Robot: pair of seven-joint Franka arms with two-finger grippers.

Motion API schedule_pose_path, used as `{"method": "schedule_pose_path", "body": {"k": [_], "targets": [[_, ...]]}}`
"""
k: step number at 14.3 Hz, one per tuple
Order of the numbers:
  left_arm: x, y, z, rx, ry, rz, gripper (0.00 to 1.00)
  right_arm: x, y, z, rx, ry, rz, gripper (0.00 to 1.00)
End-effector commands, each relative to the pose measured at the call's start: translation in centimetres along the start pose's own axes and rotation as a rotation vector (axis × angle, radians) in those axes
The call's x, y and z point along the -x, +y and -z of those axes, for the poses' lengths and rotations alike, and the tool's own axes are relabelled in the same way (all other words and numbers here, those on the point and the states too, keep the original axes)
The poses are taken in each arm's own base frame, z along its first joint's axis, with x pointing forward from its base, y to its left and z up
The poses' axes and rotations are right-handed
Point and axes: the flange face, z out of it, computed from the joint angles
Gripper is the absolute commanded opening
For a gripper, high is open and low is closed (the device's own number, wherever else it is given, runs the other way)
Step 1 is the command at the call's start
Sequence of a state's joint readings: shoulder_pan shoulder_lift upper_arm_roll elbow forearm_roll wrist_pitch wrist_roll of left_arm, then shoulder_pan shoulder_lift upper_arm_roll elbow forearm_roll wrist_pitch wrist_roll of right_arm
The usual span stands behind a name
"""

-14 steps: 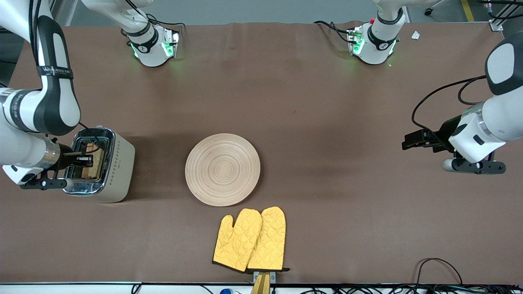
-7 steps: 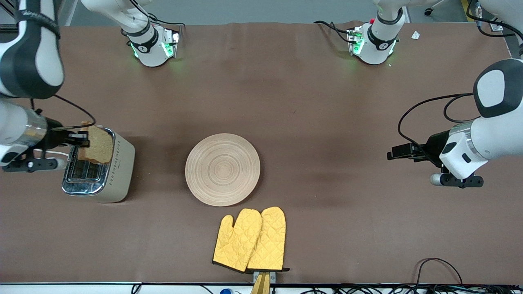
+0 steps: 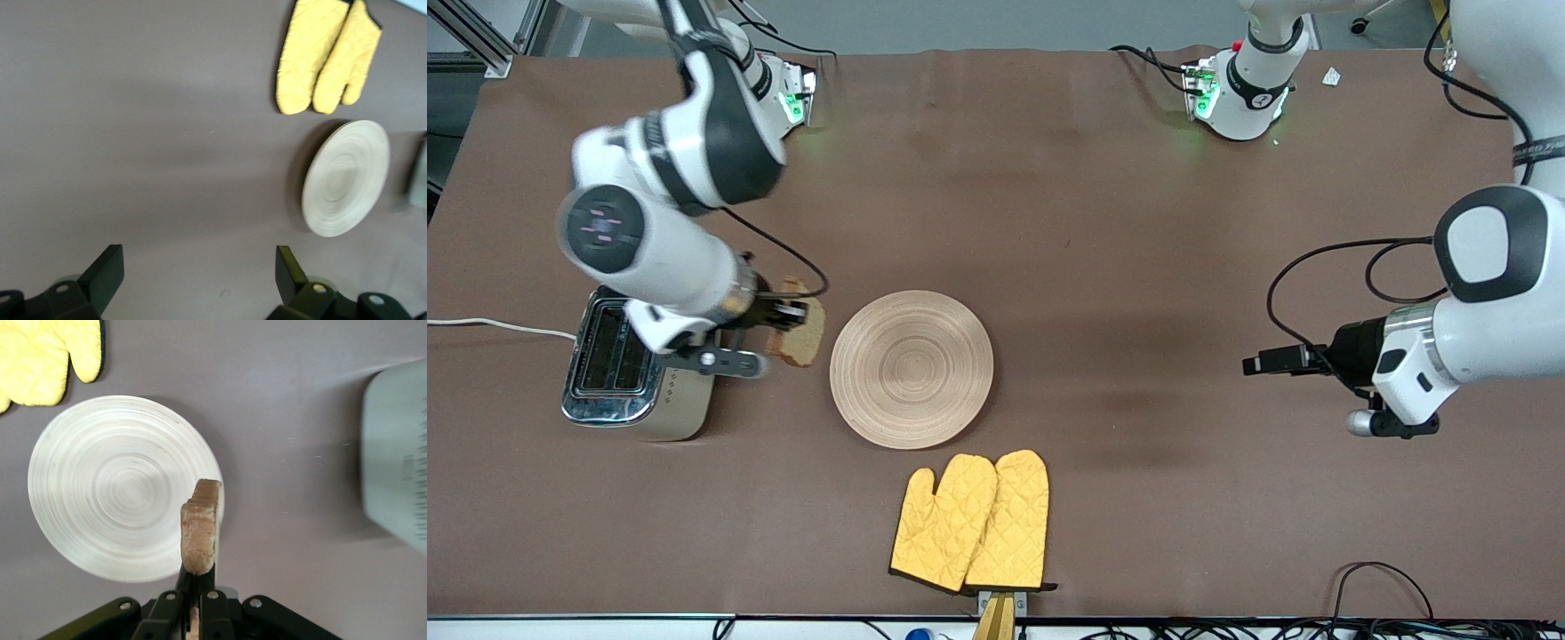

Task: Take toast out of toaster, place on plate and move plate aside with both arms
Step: 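Carry the toast onto the wooden plate and release it with the right gripper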

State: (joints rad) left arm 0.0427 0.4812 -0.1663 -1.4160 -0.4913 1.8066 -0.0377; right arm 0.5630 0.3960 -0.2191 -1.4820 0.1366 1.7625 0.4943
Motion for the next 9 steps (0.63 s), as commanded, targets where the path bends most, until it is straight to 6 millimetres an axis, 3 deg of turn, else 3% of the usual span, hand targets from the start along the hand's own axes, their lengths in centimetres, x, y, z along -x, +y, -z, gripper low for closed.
{"method": "schedule_pose_path", "body": {"k": [1, 4, 5, 7, 8, 9], "targets": [[-2.0, -0.5, -3.7, 0.113, -0.004, -0.001, 1.0, 0.1, -3.5, -4.6, 0.015, -0.009, -0.074, 0.08], [-3.5, -2.3, -9.0, 0.249, -0.025, -0.05, 0.99, 0.4, -6.8, -9.2, 0.035, 0.011, -0.135, 0.2], [-3.7, -2.5, -10.8, 0.308, -0.037, -0.059, 0.99, 0.4, -7.3, -10.0, 0.038, 0.019, -0.159, 0.32], [-3.8, -2.0, -13.5, 0.383, -0.05, -0.068, 0.96, 0.6, -7.8, -10.1, 0.038, 0.03, -0.197, 0.88], [-3.7, -1.3, -14.9, 0.404, -0.059, -0.069, 0.95, 0.6, -7.8, -9.5, 0.035, 0.036, -0.214, 1.0], [-3.5, -0.4, -16.1, 0.432, -0.065, -0.072, 0.95, 0.4, -7.6, -8.7, 0.028, 0.042, -0.225, 1.0]]}}
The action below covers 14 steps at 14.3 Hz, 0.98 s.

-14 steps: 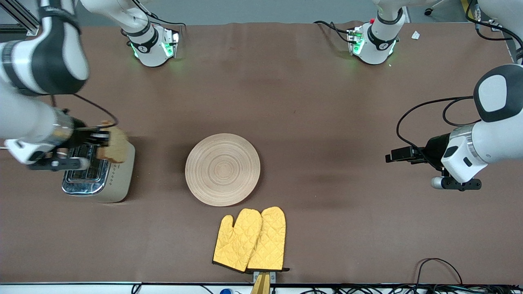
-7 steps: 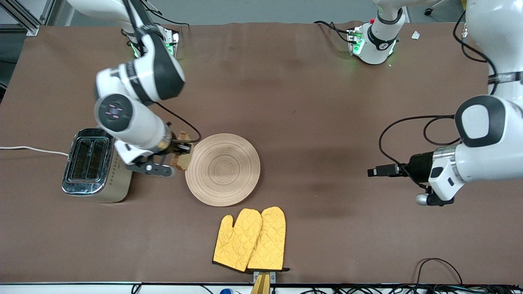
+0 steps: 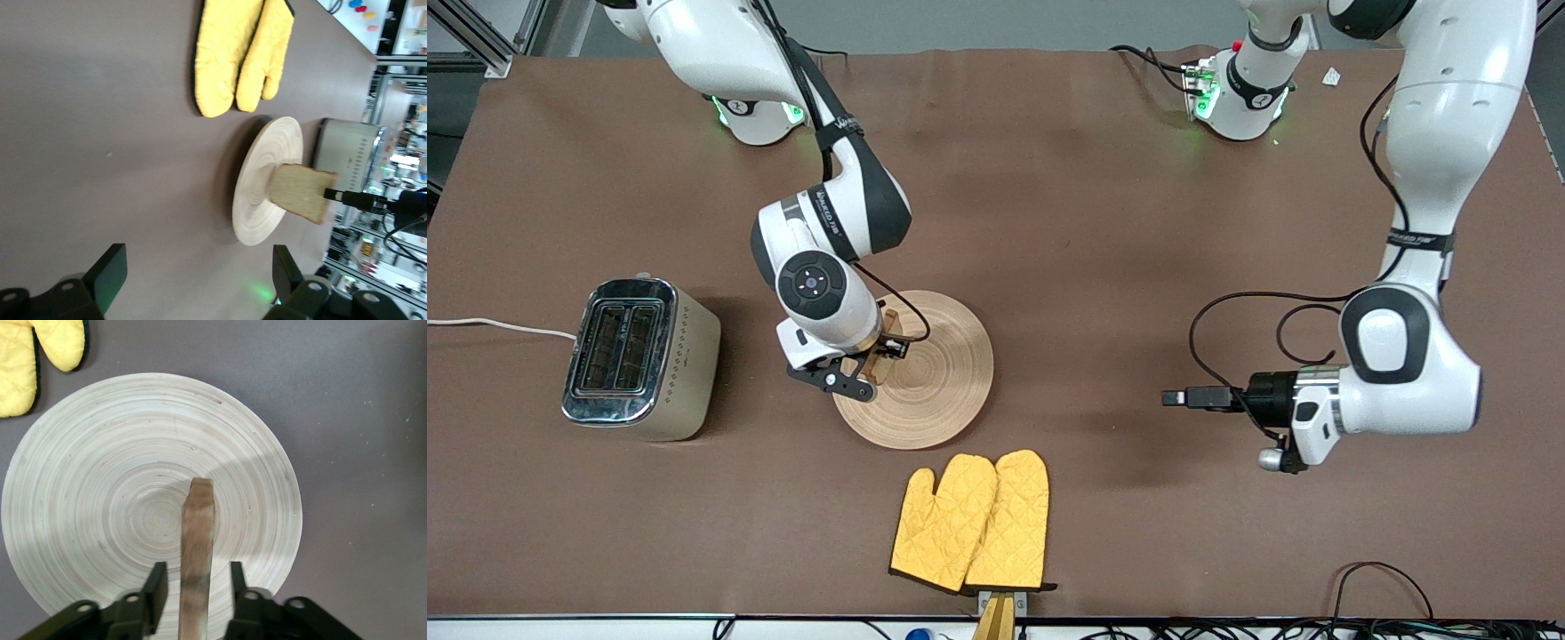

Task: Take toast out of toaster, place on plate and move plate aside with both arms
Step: 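Carry the toast onto the wooden plate and release it with the right gripper, then retract the right gripper while the left gripper grips the plate rim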

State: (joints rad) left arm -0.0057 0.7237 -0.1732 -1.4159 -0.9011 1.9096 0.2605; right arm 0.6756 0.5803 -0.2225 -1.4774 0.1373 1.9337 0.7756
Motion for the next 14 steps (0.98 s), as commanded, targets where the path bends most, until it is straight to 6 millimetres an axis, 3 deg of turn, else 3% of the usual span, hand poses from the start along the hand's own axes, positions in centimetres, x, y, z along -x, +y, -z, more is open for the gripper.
{"method": "schedule_pose_path", "body": {"k": [1, 2, 4, 7, 12, 14], "targets": [[-0.2, 1.8, -3.7, 0.073, 0.006, -0.031, 0.93, -0.9, 1.0, 3.7, -0.041, 0.023, -0.054, 1.0], [0.2, 2.1, -5.8, 0.106, -0.003, -0.049, 0.89, -1.5, 2.0, 5.7, -0.06, 0.034, -0.062, 1.0], [0.4, 1.8, -9.9, 0.172, 0.004, -0.084, 0.83, -4.6, 6.3, 9.3, -0.095, 0.03, -0.114, 1.0], [1.5, 2.2, -15.8, 0.202, 0.012, -0.085, 0.73, -7.1, 11.7, 13.4, -0.103, 0.018, -0.053, 1.0], [3.8, 1.5, -24.0, 0.213, 0.033, -0.063, 0.62, -10.9, 25.9, 18.8, -0.135, 0.027, 0.03, 1.0], [4.0, -0.1, -25.4, 0.216, 0.03, -0.093, 0.54, -11.4, 31.4, 19.4, -0.152, 0.037, 0.095, 1.0]]}}
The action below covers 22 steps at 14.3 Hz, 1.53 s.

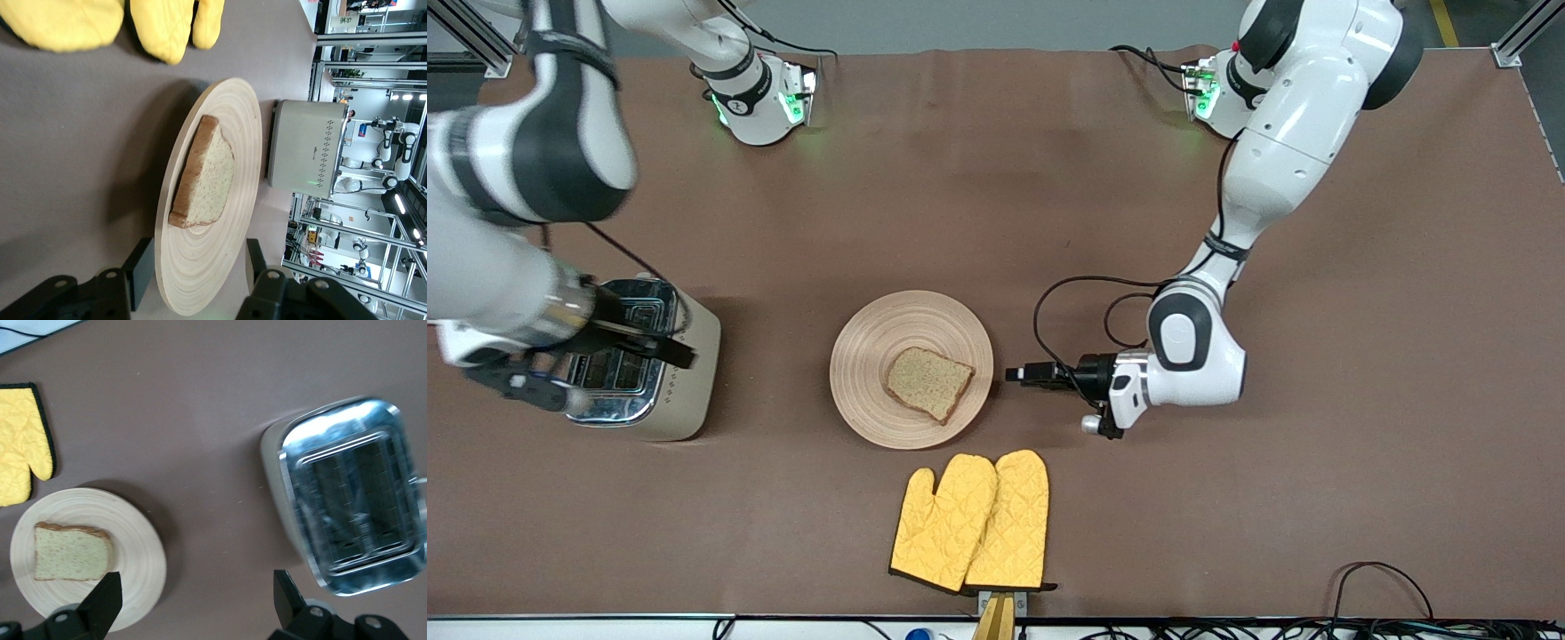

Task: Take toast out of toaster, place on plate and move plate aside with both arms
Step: 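Retract the right gripper while the left gripper grips the plate rim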

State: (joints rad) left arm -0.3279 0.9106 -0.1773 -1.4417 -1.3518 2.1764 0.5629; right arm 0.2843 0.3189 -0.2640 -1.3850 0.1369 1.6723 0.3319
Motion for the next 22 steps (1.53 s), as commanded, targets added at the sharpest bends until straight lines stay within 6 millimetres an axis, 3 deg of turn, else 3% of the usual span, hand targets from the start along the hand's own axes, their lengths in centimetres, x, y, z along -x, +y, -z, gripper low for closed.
{"method": "schedule_pose_path", "body": {"k": [1, 4, 7, 12, 16, 19, 22], "targets": [[0.2, -2.5, -0.9, 0.007, 0.01, -0.036, 0.5, 0.8, 6.7, 1.9, -0.044, 0.0, 0.079, 1.0], [1.5, -3.5, -3.4, -0.001, -0.026, -0.037, 0.4, 2.4, 12.6, 4.2, -0.054, 0.026, 0.205, 1.0], [1.7, -3.7, -4.1, -0.009, -0.026, -0.035, 0.37, 6.8, 14.4, 7.9, 0.053, 0.079, 0.275, 1.0], [1.6, -2.9, -5.0, -0.002, -0.028, -0.05, 0.35, 9.3, 14.8, 9.3, 0.055, 0.083, 0.258, 1.0], [1.8, -2.6, -5.8, 0.008, -0.017, -0.043, 0.31, 10.3, 13.0, 9.8, 0.055, 0.082, 0.238, 1.0], [2.2, -2.8, -6.7, -0.008, -0.017, -0.045, 0.2, 10.0, 13.0, 12.0, 0.053, 0.113, 0.232, 1.0], [2.4, -3.2, -7.0, -0.024, -0.007, -0.042, 0.04, 9.7, 13.3, 11.9, 0.053, 0.114, 0.225, 1.0]]}}
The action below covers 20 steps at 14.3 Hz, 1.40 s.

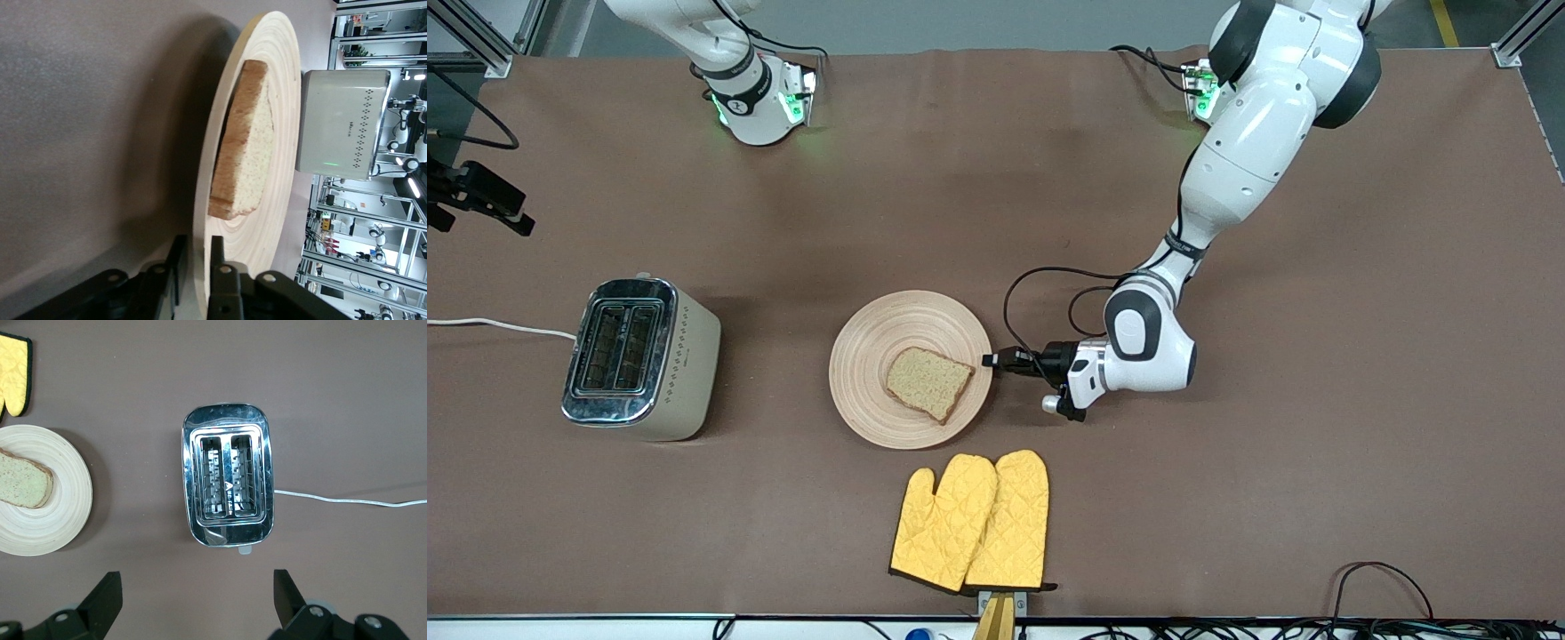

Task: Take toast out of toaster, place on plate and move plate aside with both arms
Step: 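Slide the plate with the left gripper away from the toaster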

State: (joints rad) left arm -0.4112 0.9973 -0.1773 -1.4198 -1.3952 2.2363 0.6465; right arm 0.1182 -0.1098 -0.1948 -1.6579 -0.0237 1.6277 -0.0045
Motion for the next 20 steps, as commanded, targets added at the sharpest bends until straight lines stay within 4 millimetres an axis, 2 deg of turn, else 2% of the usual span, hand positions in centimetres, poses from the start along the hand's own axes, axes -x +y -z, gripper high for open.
{"method": "schedule_pose_path", "body": {"k": [1, 3, 5, 8, 9, 11, 13, 15, 16, 20], "targets": [[-0.3, 0.1, -0.7, 0.003, 0.022, -0.007, 0.01, 0.4, 0.4, 0.6, 0.013, 0.006, -0.013, 1.0], [-0.8, 1.4, 0.3, 0.003, 0.035, -0.016, 0.0, 0.3, 0.2, 1.1, 0.008, 0.015, -0.009, 1.0], [-2.7, 4.2, 4.0, 0.01, 0.087, -0.021, 0.0, 0.2, -0.5, 1.4, 0.008, 0.02, 0.001, 1.0], [-5.3, 9.6, 11.6, 0.006, 0.163, 0.025, 0.0, 0.2, -0.5, 1.5, 0.023, 0.024, -0.003, 1.0], [-6.0, 11.2, 14.6, -0.026, 0.18, 0.025, 0.0, 0.3, -1.7, 1.5, 0.029, 0.023, 0.017, 1.0], [-7.1, 12.8, 20.9, -0.099, 0.218, 0.019, 0.0, 0.3, -2.1, 1.5, 0.031, 0.023, 0.023, 1.0], [-8.0, 11.4, 27.1, -0.128, 0.237, 0.027, 0.0, 0.2, -2.0, 1.4, 0.031, 0.023, 0.022, 1.0], [-8.4, 10.1, 32.1, -0.106, 0.256, 0.051, 0.0, 0.2, -1.8, 1.4, 0.032, 0.023, 0.019, 1.0], [-8.3, 9.8, 34.2, -0.099, 0.265, 0.059, 0.0, 0.2, -1.8, 1.4, 0.032, 0.023, 0.019, 1.0], [-7.3, 5.9, 45.1, -0.126, 0.286, 0.088, 0.0, 0.6, -1.3, 1.1, 0.033, -0.005, 0.006, 1.0]]}}
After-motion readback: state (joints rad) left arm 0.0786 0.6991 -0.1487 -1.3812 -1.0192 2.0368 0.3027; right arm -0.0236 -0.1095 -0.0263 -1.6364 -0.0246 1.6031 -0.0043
